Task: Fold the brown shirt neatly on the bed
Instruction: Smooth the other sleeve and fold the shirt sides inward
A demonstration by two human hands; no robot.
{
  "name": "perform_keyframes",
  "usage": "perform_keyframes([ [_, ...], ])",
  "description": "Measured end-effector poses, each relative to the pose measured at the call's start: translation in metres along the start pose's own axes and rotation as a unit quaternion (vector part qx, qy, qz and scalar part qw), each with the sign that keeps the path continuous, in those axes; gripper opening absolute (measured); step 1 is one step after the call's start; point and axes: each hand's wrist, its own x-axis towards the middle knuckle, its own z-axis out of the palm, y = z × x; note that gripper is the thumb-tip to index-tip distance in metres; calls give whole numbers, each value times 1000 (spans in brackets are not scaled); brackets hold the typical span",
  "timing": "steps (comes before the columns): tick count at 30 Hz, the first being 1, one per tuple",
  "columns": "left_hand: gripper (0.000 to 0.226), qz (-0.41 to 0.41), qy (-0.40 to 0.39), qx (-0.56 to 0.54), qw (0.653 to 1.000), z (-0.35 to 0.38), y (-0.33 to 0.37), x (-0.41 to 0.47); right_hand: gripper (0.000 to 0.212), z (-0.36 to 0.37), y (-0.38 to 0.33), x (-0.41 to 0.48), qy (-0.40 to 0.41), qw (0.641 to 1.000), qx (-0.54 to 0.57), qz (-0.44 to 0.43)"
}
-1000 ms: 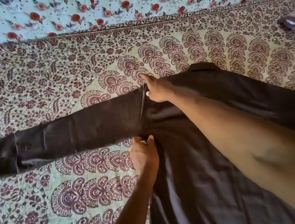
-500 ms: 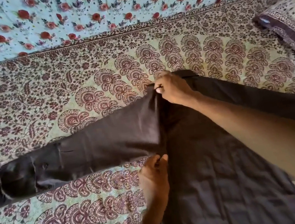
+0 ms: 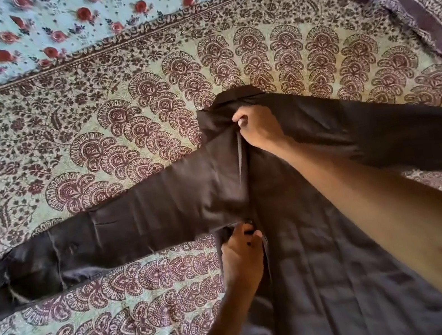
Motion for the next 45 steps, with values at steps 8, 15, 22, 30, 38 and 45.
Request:
perform_keyframes([
  [8,14,-11,-47,-40,998,-6,-2,-12,43,6,1,-4,-50,999,1,-6],
  [15,15,-13,-67,76,995,-28,-52,-44,39,15,16,-128,11,989,84,119],
  [22,22,86,51,205,974,-26,-88,-126,54,52,33,-307,-121,969,89,198],
  [30,26,72,-4,120,990,-38,-122,-195,39,83,33,-415,-149,944,150,252],
  [38,33,-16,-100,84,991,-45,-175,-243,39,96,44,-529,-190,924,186,276],
  [45,34,-55,-96,51,993,-27,-211,-292,27,102,45,-600,-51,905,263,332],
])
